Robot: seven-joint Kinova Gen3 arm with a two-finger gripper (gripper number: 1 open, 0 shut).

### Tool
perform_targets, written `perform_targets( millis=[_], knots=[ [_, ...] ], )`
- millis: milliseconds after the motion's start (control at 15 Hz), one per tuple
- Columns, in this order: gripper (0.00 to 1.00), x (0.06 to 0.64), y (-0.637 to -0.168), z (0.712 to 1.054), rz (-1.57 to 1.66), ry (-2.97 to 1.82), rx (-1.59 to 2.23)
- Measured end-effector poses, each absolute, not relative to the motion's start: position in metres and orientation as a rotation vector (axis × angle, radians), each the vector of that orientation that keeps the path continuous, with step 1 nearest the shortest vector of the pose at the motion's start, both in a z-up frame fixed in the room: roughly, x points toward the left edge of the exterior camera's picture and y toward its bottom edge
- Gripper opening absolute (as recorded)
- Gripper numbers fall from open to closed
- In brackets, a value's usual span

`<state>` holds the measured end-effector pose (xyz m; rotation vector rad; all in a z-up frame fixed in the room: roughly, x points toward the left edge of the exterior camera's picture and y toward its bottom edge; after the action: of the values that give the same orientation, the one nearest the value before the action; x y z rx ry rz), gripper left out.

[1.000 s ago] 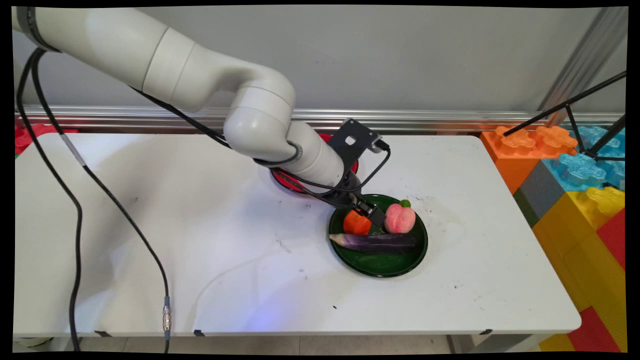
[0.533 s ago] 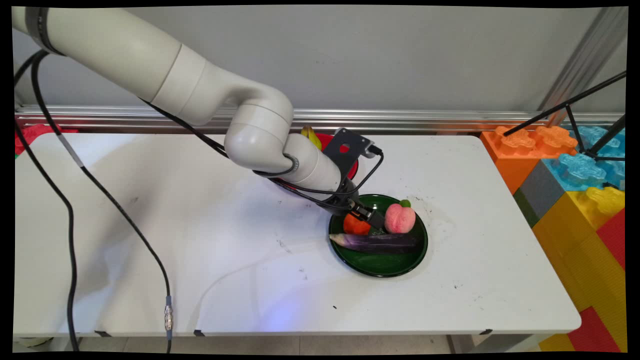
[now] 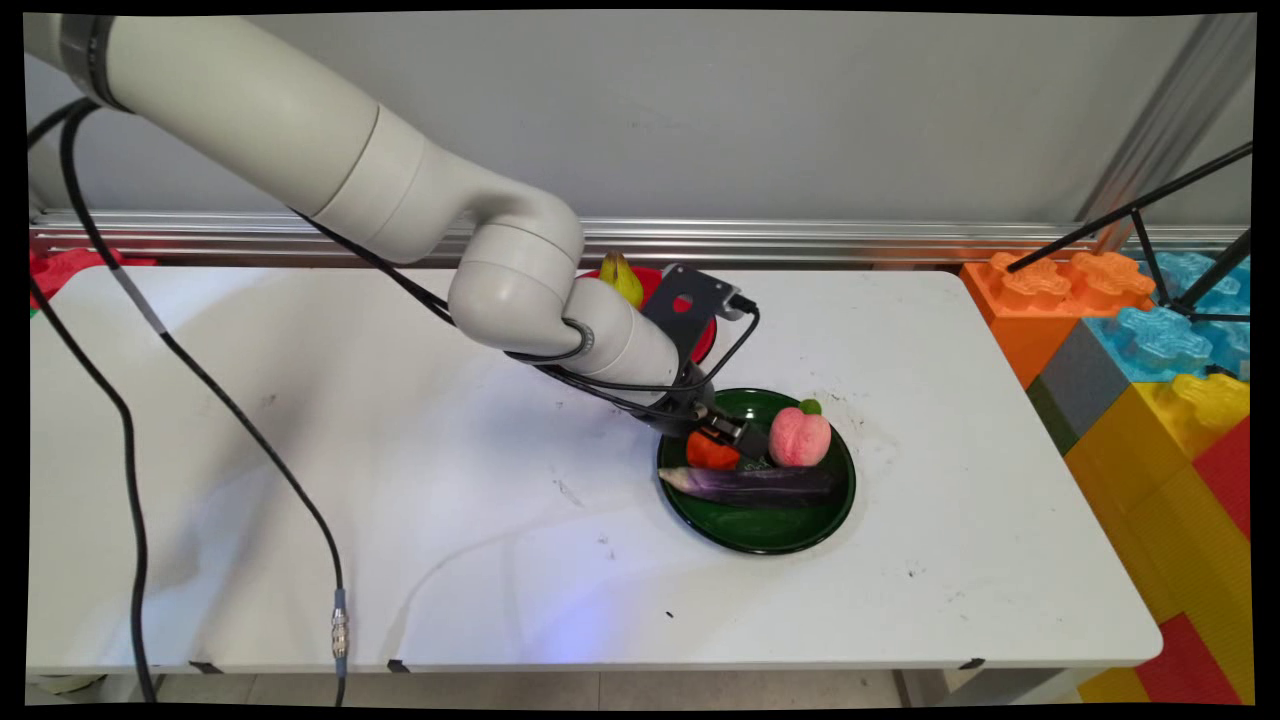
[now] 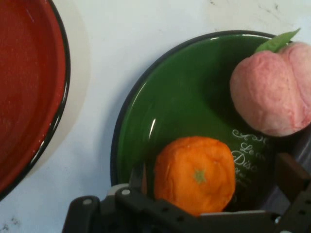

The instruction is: Pick up the mandarin from the green plate, then place the picked object on the table

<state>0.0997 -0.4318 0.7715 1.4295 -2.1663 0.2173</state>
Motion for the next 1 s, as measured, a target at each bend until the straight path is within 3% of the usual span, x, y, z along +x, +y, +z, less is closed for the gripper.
perform_targets(
  millis=[533,600,1000],
  knots=[
    [1.0,0.1045,-0.4366,0.7643,0.219,-2.147,1.447],
    [0.0,0.1052,-0.4376,0.7635,0.223,-2.147,1.448],
    [0.0,0.1055,-0.4394,0.7614,0.223,-2.166,1.429]
  ],
)
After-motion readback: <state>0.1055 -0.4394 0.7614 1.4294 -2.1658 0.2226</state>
